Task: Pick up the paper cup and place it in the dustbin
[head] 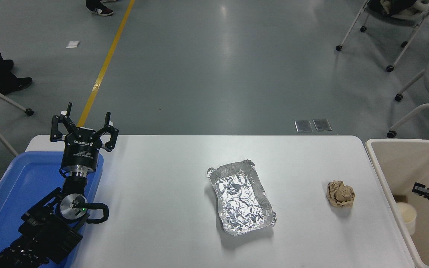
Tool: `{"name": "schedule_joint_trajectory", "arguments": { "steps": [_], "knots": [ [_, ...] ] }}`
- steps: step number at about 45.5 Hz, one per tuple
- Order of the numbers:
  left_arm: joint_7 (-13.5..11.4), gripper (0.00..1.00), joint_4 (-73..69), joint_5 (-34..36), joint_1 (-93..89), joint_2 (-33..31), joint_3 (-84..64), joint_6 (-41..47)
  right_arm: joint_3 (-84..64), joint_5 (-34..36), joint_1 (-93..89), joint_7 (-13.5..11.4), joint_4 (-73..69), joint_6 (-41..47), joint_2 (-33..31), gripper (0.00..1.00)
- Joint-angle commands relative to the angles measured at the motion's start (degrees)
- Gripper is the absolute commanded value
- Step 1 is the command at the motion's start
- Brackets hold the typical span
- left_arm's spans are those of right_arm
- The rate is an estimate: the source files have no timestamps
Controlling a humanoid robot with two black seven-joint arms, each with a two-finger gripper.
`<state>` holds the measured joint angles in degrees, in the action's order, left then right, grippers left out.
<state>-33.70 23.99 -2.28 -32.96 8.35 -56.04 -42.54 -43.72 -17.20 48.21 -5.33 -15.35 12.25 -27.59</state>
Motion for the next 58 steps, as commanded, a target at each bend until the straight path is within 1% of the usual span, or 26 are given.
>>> {"name": "schedule_joint_trajectory", "arguments": {
  "steps": [1,3,6,13,17,22,26,30,38,39,48,58],
  "knots": [
    [0.04,0.99,0.00,0.08,0.09,0.00,-0.03,0.00,0.04,2.52,7.93,-0.04,-12.57,-0.03,-5.00,1.00],
    [0.04,0.99,0.00,0.08,0.00,-0.09,-0.03,0.00,-0.22,2.52,11.53,-0.04,-18.55,-0.03,-7.73,1.00],
    [0.04,0.99,0.00,0.08,0.00,-0.09,-0.04,0.00,-1.01,2.44,16.90,-0.12,-25.76,-0.03,-9.41,1.00],
    [0.04,0.99,0.00,0.08,-0.09,-0.09,-0.04,-0.09,-8.73,1.82,31.30,-0.12,-40.97,0.58,-10.56,1.00],
    [0.04,0.99,0.00,0.08,-0.09,-0.09,-0.04,-0.09,-15.68,1.73,40.53,-0.12,-50.02,1.02,-10.12,1.00],
    [0.04,0.99,0.00,0.08,-0.09,-0.09,-0.04,-0.09,-20.87,1.91,53.36,-0.04,-61.80,1.64,-10.03,1.00],
    [0.04,0.99,0.00,0.08,-0.09,-0.09,-0.03,0.00,-23.68,2.00,64.17,-0.12,-70.06,4.88,-9.59,1.00],
    [0.04,0.99,0.00,0.08,-0.09,-0.09,-0.04,0.00,-25.71,2.08,75.07,-0.21,-76.22,11.46,-8.19,1.00],
    [0.04,0.99,0.00,0.08,-0.09,-0.09,-0.03,0.00,-25.45,2.79,92.13,-0.21,-81.51,31.85,-7.74,1.00],
    [0.04,0.99,0.00,0.08,-0.09,-0.09,-0.04,0.00,-25.36,3.14,93.54,-0.12,-81.77,32.75,-7.66,1.00],
    [0.04,0.99,0.00,0.08,0.00,0.00,0.05,0.00,-24.57,10.69,106.81,-0.47,-82.74,32.75,-7.39,1.00],
    [-0.05,0.99,0.00,0.08,0.00,0.00,0.05,0.00,-24.48,11.14,109.46,-0.48,-82.74,32.75,-7.13,1.00]
  ]
}}
